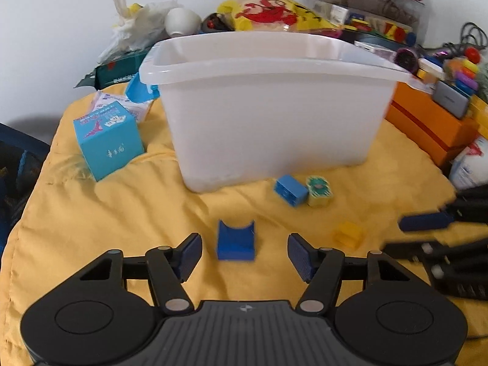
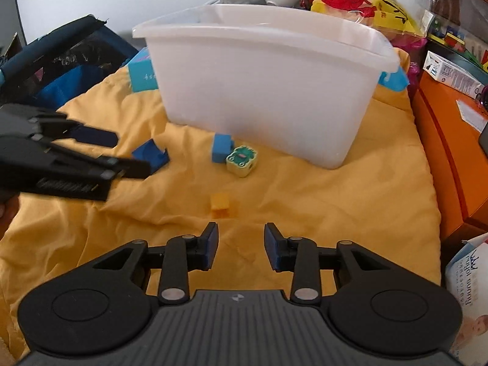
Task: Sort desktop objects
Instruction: 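Grasp the blue arch block with the left tool while the right tool reaches the yellow brick, then carry the blue arch block and yellow brick over the bin and open both tools, then move both open tools back over the blue brick and frog block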
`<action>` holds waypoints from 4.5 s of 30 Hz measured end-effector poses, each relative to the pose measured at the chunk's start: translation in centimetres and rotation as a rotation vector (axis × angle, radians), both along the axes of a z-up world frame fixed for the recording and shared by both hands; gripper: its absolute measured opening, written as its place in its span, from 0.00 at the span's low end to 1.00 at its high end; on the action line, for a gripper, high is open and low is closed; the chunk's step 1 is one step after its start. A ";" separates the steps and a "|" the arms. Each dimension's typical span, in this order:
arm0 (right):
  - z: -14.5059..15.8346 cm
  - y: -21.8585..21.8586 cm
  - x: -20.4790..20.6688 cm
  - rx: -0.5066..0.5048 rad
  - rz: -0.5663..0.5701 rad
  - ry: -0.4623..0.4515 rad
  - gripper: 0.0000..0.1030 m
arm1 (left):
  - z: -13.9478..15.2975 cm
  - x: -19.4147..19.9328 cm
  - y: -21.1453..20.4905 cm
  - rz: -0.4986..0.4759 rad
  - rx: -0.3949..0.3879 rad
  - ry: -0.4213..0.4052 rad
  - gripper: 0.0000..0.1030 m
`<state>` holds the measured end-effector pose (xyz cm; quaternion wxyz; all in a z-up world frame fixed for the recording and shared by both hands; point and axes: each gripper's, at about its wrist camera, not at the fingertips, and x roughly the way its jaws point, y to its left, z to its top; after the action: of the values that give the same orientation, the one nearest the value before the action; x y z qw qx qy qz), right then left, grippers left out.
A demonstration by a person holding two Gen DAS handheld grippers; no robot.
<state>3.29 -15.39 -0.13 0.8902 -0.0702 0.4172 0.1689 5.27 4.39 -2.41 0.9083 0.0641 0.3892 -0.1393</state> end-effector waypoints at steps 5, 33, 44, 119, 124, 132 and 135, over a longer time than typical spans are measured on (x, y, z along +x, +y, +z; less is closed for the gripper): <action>-0.2 0.5 -0.6 -0.006 0.008 -0.003 0.36 | -2.1 1.5 -0.2 -0.064 0.002 0.042 0.46; -1.6 2.2 1.0 -0.016 0.013 0.026 0.17 | -1.3 -4.4 -1.2 -0.168 -0.023 0.074 0.33; -1.5 -1.3 -2.3 0.012 -0.048 0.068 0.17 | 1.0 -5.5 -1.7 -0.185 -0.056 0.051 0.33; -0.1 0.0 2.0 0.100 -0.087 0.013 0.54 | 2.6 -2.7 0.1 -0.084 -0.002 -0.004 0.69; -1.6 1.8 3.8 0.067 -0.077 0.028 0.54 | 2.1 -3.3 0.5 -0.075 -0.014 0.013 0.69; -2.8 2.7 7.1 0.010 -0.059 -0.018 0.32 | 2.0 -3.0 0.1 -0.083 -0.029 0.022 0.69; -2.4 1.7 6.7 0.025 -0.056 -0.020 0.32 | 1.8 -2.5 -0.4 -0.087 -0.033 0.029 0.69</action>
<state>9.96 -13.72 -2.57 0.8994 -0.0491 0.4082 0.1482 2.73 3.99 -0.65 0.8966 0.0638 0.3967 -0.1860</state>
